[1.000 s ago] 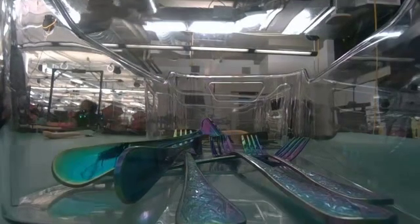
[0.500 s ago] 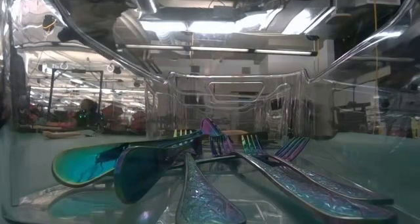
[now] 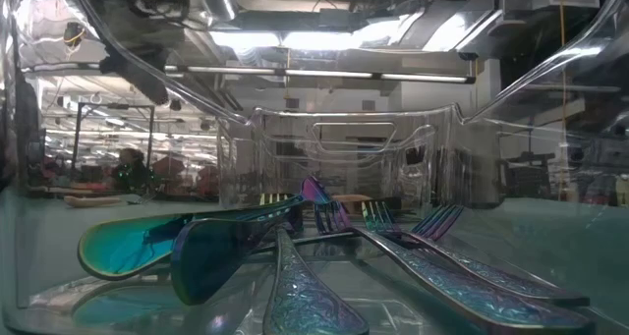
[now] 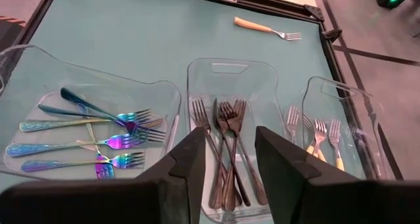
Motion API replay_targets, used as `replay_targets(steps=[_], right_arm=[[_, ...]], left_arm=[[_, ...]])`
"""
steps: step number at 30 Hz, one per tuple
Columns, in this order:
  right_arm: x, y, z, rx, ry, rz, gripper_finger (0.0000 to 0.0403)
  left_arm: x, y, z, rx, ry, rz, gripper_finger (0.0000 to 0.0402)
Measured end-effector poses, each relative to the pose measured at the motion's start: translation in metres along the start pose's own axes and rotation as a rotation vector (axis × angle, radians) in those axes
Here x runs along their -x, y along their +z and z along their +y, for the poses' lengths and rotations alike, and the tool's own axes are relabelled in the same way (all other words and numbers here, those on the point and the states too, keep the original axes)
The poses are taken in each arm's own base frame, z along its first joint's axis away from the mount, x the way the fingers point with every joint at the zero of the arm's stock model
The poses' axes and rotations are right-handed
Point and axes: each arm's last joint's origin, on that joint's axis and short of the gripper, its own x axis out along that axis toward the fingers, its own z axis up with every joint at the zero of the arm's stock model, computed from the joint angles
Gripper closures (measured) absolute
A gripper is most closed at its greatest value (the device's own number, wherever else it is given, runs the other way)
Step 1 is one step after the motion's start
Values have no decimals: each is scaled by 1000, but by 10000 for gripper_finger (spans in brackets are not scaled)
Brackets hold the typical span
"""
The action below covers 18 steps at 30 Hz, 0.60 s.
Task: Sort silverware by color (type)
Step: Put the yellow fork into the top transparent bin
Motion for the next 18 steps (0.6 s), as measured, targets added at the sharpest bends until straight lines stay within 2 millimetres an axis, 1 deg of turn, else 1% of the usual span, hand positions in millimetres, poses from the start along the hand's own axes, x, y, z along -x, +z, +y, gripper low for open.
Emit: replay_targets(steps=[4, 8, 14, 18], right_arm=[[-1, 1, -2, -8, -1, -5, 281], [-3, 1, -8, -28, -10, -5, 281], [-7, 0, -22, -66, -10, 5, 281], [-10, 0, -31, -89, -12, 12, 281]], left_arm=[[-13, 5, 15, -22, 68, 84, 333], [-30, 11, 29, -47, 129, 167, 310], [-62, 18, 48, 35, 208, 307, 275], [-84, 20, 59, 77, 246, 404, 269]])
